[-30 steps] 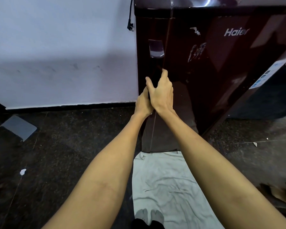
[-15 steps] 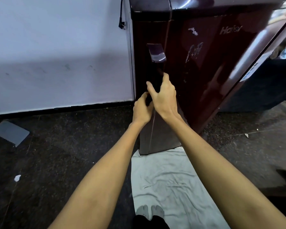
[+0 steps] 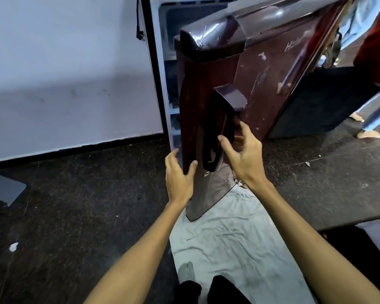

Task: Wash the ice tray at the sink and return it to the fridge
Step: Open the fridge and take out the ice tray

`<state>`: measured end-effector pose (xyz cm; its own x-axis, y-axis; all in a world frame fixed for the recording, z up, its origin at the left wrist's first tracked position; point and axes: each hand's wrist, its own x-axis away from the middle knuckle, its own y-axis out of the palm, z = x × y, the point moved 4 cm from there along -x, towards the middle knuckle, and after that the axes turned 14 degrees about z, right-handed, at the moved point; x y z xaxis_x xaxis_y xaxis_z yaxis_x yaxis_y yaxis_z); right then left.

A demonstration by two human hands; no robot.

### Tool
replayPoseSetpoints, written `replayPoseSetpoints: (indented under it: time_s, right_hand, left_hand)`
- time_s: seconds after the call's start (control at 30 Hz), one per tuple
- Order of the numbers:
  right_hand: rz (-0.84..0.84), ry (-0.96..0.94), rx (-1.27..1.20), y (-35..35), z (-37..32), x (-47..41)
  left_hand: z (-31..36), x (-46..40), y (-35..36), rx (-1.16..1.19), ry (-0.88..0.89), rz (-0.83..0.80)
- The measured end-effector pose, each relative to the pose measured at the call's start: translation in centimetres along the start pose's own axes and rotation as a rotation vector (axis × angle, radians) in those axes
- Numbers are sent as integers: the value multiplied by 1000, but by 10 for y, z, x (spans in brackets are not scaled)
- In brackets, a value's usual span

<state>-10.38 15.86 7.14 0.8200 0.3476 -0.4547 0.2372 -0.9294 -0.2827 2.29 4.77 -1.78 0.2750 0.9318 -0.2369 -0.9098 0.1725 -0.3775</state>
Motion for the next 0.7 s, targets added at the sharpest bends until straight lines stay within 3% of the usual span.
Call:
replayPoseSetpoints:
  time_s: [0.2,0.7]
  right_hand:
    - [102,76,-19,-58,18,24]
    - [67,74,-74,-203,63,36]
  left_hand:
    - [7,38,20,-11,-14,-213]
    - [66,177,70,55,-61,48]
